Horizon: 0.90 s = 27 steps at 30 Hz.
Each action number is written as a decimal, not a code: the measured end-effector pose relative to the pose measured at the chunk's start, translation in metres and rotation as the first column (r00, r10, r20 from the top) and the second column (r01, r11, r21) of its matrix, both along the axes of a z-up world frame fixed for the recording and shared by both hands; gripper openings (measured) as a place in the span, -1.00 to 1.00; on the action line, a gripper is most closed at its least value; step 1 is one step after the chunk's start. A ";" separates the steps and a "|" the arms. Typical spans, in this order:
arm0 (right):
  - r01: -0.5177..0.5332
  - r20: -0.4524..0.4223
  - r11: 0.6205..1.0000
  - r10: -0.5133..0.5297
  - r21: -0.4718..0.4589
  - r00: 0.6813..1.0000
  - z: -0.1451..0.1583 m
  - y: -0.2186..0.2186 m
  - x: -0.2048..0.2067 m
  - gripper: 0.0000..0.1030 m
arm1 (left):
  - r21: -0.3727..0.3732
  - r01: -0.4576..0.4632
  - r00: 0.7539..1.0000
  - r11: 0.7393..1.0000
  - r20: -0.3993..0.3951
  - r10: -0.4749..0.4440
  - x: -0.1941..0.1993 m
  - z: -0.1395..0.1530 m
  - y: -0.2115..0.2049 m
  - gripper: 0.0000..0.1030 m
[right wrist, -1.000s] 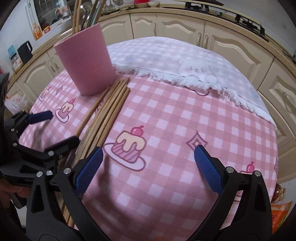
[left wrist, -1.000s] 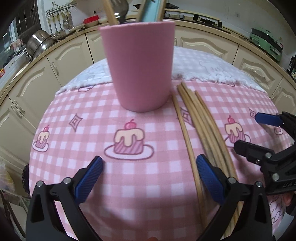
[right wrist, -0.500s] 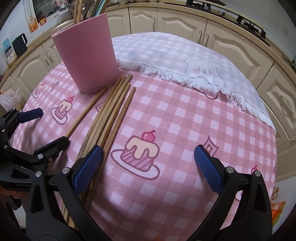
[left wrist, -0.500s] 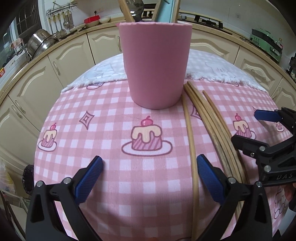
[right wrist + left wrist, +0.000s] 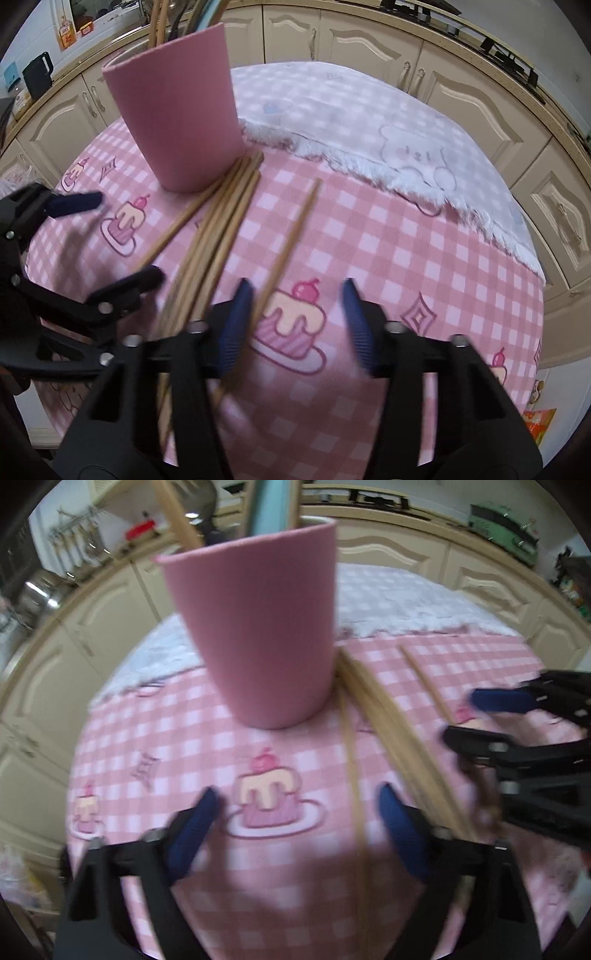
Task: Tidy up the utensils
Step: 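Grasp one chopstick with the left tool while the right tool grasps another, then lift both chopsticks over the pink cup and open both tools to drop them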
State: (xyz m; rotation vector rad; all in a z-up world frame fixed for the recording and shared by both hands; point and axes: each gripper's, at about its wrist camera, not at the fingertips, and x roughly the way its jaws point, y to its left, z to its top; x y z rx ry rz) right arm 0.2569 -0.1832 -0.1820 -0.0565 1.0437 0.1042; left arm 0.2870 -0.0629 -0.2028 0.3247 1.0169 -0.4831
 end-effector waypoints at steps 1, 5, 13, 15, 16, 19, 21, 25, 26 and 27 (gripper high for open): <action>-0.008 0.001 1.000 0.008 0.002 1.000 0.000 0.002 0.000 -0.37 | -0.004 0.017 1.000 1.000 -0.010 -0.017 -0.001 0.002 -0.002 0.22; -0.051 0.004 0.998 0.051 0.028 0.999 0.001 0.002 -0.002 -0.75 | 0.001 0.074 0.997 0.997 -0.017 -0.074 -0.010 0.007 -0.011 -0.81; -0.013 -0.034 0.996 0.016 0.090 0.999 0.002 -0.015 0.003 -0.80 | 0.038 0.070 0.998 0.997 -0.012 -0.069 -0.015 0.007 -0.011 -0.77; -0.021 -0.021 0.998 0.023 0.061 1.000 0.001 -0.009 0.007 -0.80 | 0.066 0.067 0.998 0.996 -0.002 -0.067 -0.012 0.007 -0.015 -0.71; -0.033 -0.015 0.999 0.034 0.040 0.999 0.001 -0.005 0.007 -0.81 | 0.065 0.072 0.997 0.995 -0.001 -0.072 -0.009 0.006 -0.016 -0.72; -0.048 -0.007 0.997 0.049 0.061 0.999 0.001 -0.008 0.003 -0.86 | 0.031 0.085 0.996 0.996 -0.015 -0.084 -0.008 0.006 -0.017 -0.90; -0.056 0.008 0.986 0.056 0.154 0.998 0.003 -0.020 -0.001 -0.89 | 0.020 0.079 0.997 0.997 -0.006 -0.079 -0.013 0.006 -0.014 -0.90; -0.070 0.107 0.965 0.044 0.253 0.993 0.017 -0.038 -0.026 -0.89 | -0.066 0.039 0.999 0.997 0.009 -0.039 -0.026 0.013 -0.003 -0.91; -0.075 0.126 0.961 0.043 0.264 0.991 0.020 -0.040 -0.029 -0.89 | -0.095 0.036 0.999 0.995 0.016 -0.034 -0.031 0.016 0.000 -0.91; -0.088 0.162 0.956 0.044 0.279 0.986 0.026 -0.044 -0.036 -0.89 | -0.125 0.030 0.999 0.992 0.028 -0.027 -0.035 0.021 0.004 -0.91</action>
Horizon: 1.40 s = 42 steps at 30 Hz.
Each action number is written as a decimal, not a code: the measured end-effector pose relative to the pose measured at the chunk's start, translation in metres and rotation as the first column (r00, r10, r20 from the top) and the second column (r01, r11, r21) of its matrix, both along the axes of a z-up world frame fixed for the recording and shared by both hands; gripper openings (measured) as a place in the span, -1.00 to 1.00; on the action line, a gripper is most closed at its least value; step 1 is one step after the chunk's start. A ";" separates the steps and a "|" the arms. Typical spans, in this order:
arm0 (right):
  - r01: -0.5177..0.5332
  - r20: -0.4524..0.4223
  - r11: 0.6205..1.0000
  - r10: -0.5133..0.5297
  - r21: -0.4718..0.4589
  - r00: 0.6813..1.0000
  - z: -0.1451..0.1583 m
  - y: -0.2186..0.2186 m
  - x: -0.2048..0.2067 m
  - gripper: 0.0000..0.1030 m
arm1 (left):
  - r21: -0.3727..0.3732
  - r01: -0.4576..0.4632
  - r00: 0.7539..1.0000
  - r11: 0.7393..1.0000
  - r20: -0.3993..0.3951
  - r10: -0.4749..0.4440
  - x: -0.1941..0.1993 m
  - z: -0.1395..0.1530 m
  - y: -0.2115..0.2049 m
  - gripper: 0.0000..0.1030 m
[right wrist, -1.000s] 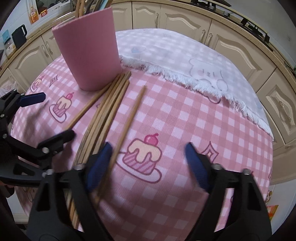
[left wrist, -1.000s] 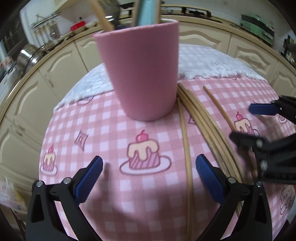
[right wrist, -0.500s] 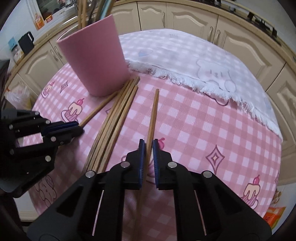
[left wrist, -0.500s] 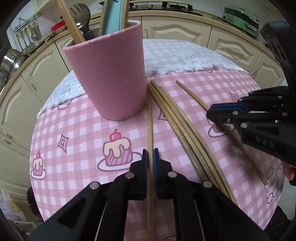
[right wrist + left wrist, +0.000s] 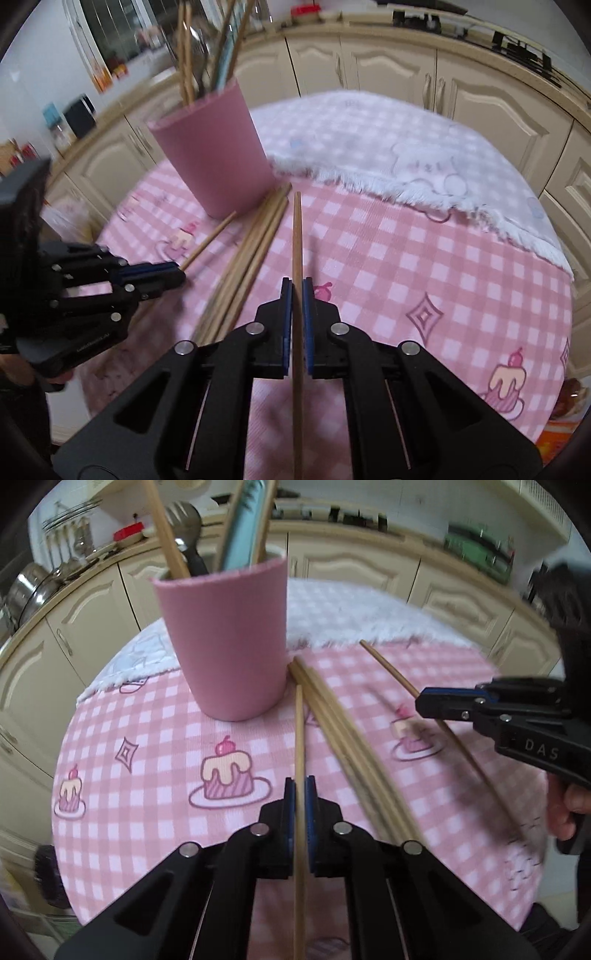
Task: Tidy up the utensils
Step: 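Lift both chopsticks over the pink cup and open both tools to drop them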
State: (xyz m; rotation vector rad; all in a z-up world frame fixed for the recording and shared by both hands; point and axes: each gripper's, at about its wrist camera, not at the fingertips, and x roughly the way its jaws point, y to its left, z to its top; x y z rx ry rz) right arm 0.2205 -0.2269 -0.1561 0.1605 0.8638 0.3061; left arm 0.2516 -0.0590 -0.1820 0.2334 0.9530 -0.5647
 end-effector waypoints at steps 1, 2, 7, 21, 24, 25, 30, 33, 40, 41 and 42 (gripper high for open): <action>-0.003 0.024 1.000 0.003 0.013 1.000 0.005 -0.002 -0.004 -0.89 | -0.025 -0.005 1.000 1.000 0.024 0.006 -0.006 0.006 0.003 -0.91; -0.006 0.057 0.999 0.004 0.036 0.998 0.011 -0.005 -0.009 -0.89 | -0.054 -0.008 0.999 0.999 0.044 0.010 -0.010 0.011 0.006 -0.91; -0.013 0.200 0.992 -0.014 0.129 0.980 0.033 -0.012 -0.024 -0.89 | -0.215 -0.053 0.985 0.975 0.147 0.086 -0.021 0.044 0.024 -0.91; -0.107 0.387 0.970 0.015 0.216 0.922 0.078 -0.002 -0.030 -0.89 | -0.453 -0.098 0.889 0.886 0.360 0.283 -0.023 0.110 0.045 -0.91; -0.118 0.418 0.967 0.012 0.227 0.908 0.089 0.001 -0.026 -0.89 | -0.498 -0.089 0.863 0.863 0.393 0.316 -0.017 0.124 0.048 -0.91; -0.121 0.435 0.965 0.008 0.234 0.901 0.094 0.003 -0.023 -0.89 | -0.511 -0.082 0.853 0.856 0.408 0.325 -0.015 0.130 0.048 -0.91; -0.133 0.520 0.953 -0.030 0.272 0.853 0.126 0.010 0.002 -0.89 | -0.560 -0.045 0.799 0.827 0.477 0.366 -0.003 0.155 0.045 -0.91; -0.133 0.557 0.951 -0.048 0.280 0.829 0.144 0.018 0.025 -0.89 | -0.576 -0.026 0.760 0.817 0.519 0.390 0.008 0.168 0.039 -0.91; -0.149 0.608 0.947 -0.059 0.286 0.791 0.169 0.030 0.072 -0.89 | -0.612 -0.040 0.704 0.790 0.544 0.457 0.048 0.178 0.038 -0.91; -0.147 0.614 0.946 -0.064 0.287 0.787 0.171 0.031 0.077 -0.89 | -0.622 -0.045 0.699 0.782 0.539 0.470 0.056 0.179 0.039 -0.91; -0.146 0.619 0.946 -0.069 0.291 0.783 0.171 0.032 0.081 -0.89 | -0.629 -0.047 0.697 0.776 0.536 0.477 0.061 0.179 0.039 -0.91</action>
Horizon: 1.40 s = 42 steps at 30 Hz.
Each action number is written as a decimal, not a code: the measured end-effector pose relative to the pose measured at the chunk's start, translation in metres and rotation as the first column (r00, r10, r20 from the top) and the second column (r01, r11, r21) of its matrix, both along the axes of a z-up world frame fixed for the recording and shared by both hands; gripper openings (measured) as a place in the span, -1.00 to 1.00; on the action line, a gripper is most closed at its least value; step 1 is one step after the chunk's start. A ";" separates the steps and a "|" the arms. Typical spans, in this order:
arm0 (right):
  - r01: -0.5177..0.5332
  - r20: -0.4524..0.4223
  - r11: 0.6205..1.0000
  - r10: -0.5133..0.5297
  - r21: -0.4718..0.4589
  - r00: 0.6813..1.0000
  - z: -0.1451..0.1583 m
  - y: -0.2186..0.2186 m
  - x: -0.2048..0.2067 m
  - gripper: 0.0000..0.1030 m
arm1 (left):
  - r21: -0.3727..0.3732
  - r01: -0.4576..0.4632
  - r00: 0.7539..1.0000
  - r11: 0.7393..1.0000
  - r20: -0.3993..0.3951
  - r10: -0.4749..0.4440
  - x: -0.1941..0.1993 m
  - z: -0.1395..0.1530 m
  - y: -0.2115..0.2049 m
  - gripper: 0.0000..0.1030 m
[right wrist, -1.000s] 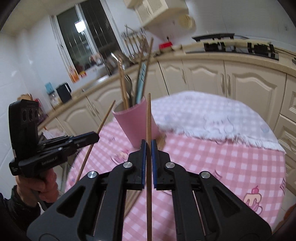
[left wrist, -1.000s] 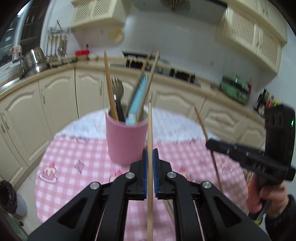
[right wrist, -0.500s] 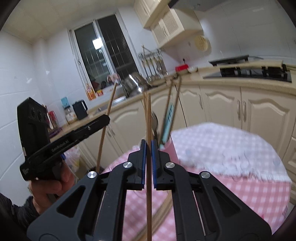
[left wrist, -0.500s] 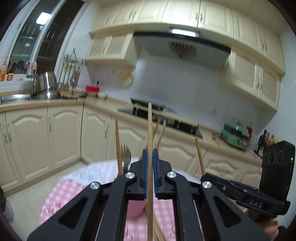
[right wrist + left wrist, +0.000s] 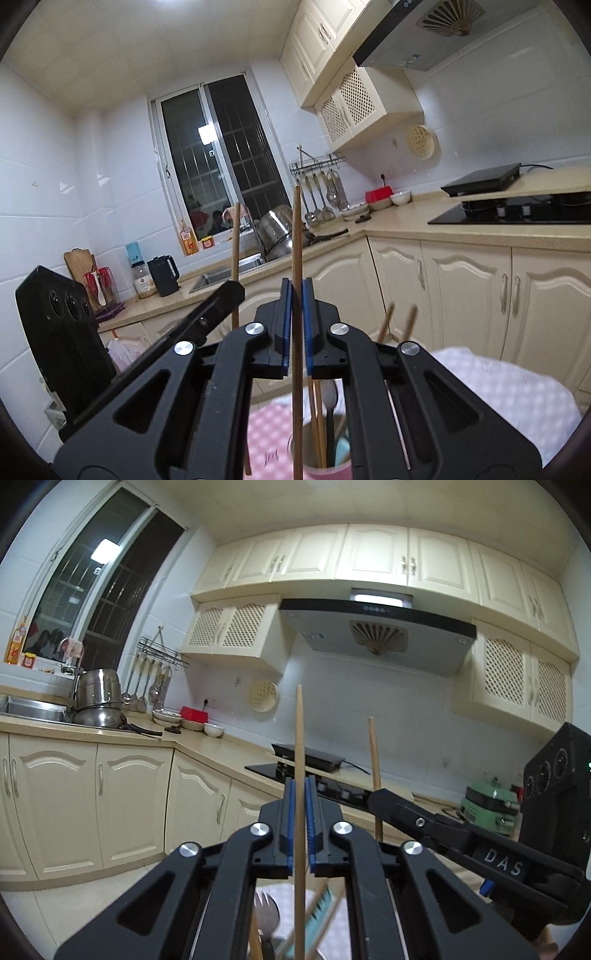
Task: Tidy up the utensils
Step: 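Lift both chopsticks over the pink cup and open both tools to drop them, then move both open tools back down toward the chopstick bundle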
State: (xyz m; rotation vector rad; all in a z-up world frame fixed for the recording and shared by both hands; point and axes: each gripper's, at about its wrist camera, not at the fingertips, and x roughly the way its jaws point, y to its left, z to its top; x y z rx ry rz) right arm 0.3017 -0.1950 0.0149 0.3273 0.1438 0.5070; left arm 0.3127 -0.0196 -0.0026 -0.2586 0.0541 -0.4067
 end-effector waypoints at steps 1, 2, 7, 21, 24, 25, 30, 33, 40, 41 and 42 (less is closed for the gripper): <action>0.006 0.009 1.000 -0.006 0.003 1.000 0.001 0.001 0.005 -0.88 | -0.011 -0.004 1.000 1.000 0.002 0.004 0.006 0.000 0.001 -0.91; 0.015 0.019 1.000 -0.015 0.004 1.000 0.001 0.001 0.009 -0.88 | -0.020 -0.009 1.000 1.000 0.003 0.009 0.011 0.000 0.002 -0.91; 0.059 0.025 0.998 -0.059 0.004 0.998 -0.012 0.005 0.026 -0.88 | -0.046 -0.021 1.000 0.999 -0.004 0.021 0.032 -0.011 0.000 -0.90; 0.046 -0.035 0.995 -0.049 -0.083 0.998 -0.046 0.020 0.036 -0.86 | -0.008 -0.039 0.999 0.999 -0.037 0.039 0.038 -0.057 -0.007 -0.85; 0.062 -0.042 0.994 -0.066 -0.088 0.997 -0.044 0.015 0.027 -0.70 | 0.005 -0.065 0.997 0.998 -0.044 0.065 0.031 -0.056 0.000 -0.28; 0.074 -0.039 0.994 -0.077 -0.084 0.996 -0.042 0.012 0.024 -0.40 | -0.008 -0.079 0.996 0.997 -0.051 0.079 0.028 -0.055 0.006 0.04; 0.141 0.011 0.985 -0.140 -0.097 0.990 -0.027 -0.002 -0.004 0.73 | -0.089 -0.142 0.989 0.986 -0.053 0.138 0.003 -0.042 0.043 0.81; 0.155 0.021 0.979 -0.153 -0.133 0.988 -0.021 -0.003 -0.020 0.88 | -0.061 -0.137 0.989 0.989 -0.059 0.134 -0.014 -0.031 0.049 0.91; 0.182 -0.044 0.963 -0.194 -0.196 0.980 -0.026 -0.006 -0.049 0.88 | 0.076 -0.144 0.981 0.987 -0.123 0.153 -0.050 -0.022 0.047 0.91; 0.187 -0.056 0.961 -0.202 -0.205 0.978 -0.028 -0.007 -0.053 0.88 | 0.090 -0.144 0.979 0.986 -0.130 0.155 -0.056 -0.024 0.046 0.91; 0.187 -0.073 0.959 -0.206 -0.211 0.976 -0.031 -0.008 -0.058 0.88 | 0.108 -0.143 0.977 0.984 -0.145 0.158 -0.061 -0.025 0.045 0.91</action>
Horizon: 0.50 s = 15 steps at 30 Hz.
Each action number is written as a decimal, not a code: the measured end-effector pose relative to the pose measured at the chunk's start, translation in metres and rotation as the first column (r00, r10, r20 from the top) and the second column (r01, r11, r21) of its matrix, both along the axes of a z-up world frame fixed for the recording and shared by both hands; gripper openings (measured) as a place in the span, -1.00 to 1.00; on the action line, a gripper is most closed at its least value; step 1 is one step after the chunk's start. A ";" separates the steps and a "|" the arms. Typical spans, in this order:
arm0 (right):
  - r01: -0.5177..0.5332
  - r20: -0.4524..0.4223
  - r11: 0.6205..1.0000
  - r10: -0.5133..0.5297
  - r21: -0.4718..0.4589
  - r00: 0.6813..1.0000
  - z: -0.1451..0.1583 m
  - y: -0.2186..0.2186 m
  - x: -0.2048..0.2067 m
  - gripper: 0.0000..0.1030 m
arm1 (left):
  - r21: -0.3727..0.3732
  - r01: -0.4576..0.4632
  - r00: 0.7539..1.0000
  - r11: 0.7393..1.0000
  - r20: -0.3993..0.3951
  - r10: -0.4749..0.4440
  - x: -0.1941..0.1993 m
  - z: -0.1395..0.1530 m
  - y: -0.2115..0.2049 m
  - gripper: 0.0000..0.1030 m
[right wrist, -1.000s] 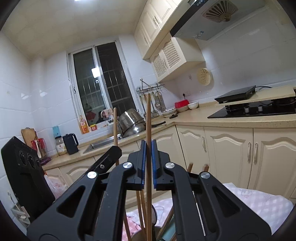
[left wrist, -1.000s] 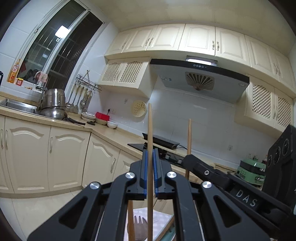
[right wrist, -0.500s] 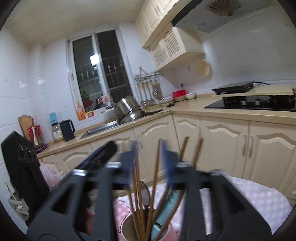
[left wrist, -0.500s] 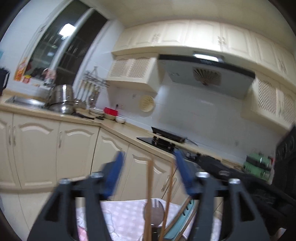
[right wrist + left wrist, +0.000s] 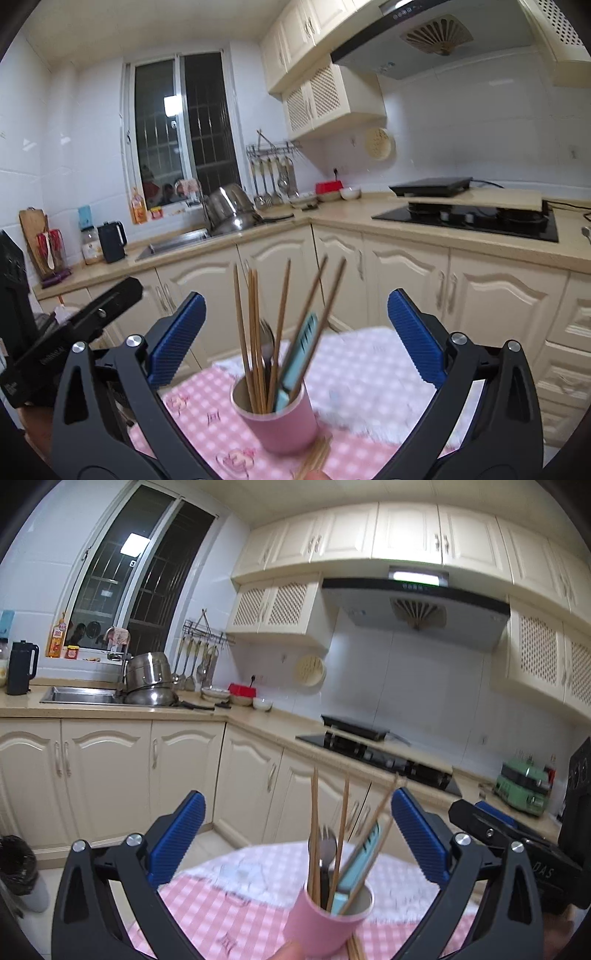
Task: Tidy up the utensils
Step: 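Move both open tools back down toward the chopstick bundle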
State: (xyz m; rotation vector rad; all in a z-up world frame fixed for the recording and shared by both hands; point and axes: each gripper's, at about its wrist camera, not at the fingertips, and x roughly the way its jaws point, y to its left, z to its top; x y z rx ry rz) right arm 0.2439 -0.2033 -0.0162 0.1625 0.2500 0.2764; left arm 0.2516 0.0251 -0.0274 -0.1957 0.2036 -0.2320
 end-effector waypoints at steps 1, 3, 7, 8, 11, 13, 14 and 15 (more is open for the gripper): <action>0.001 -0.015 1.000 -0.001 0.000 1.000 -0.002 -0.001 -0.003 0.88 | 0.020 0.002 1.000 1.000 -0.025 -0.001 -0.004 -0.002 -0.002 0.91; 0.009 -0.060 1.000 -0.010 -0.011 0.998 -0.010 -0.003 -0.009 0.88 | 0.048 0.009 0.998 0.999 -0.056 -0.006 -0.012 -0.005 -0.004 0.91; 0.022 -0.150 0.999 -0.026 -0.029 0.988 -0.024 -0.009 -0.017 0.88 | 0.090 0.021 0.993 0.996 -0.119 -0.010 -0.024 -0.016 -0.007 0.91; 0.025 -0.175 0.999 -0.032 -0.037 0.984 -0.030 -0.011 -0.020 0.88 | 0.098 0.027 0.991 0.995 -0.134 -0.013 -0.026 -0.019 -0.008 0.91; 0.048 -0.270 0.998 -0.060 -0.052 0.961 -0.049 -0.019 -0.025 0.88 | 0.117 0.040 0.984 0.992 -0.177 -0.019 -0.033 -0.031 -0.013 0.91; 0.058 -0.353 0.997 -0.075 -0.058 0.933 -0.065 -0.024 -0.024 0.88 | 0.132 0.056 0.973 0.990 -0.230 -0.025 -0.033 -0.043 -0.017 0.91; 0.059 -0.390 0.996 -0.080 -0.067 0.917 -0.073 -0.025 -0.023 0.88 | 0.138 0.061 0.968 0.989 -0.249 -0.025 -0.032 -0.047 -0.018 0.91; 0.061 -0.431 0.995 -0.092 -0.084 0.898 -0.083 -0.026 -0.022 0.88 | 0.146 0.071 0.961 0.987 -0.276 -0.028 -0.031 -0.054 -0.020 0.91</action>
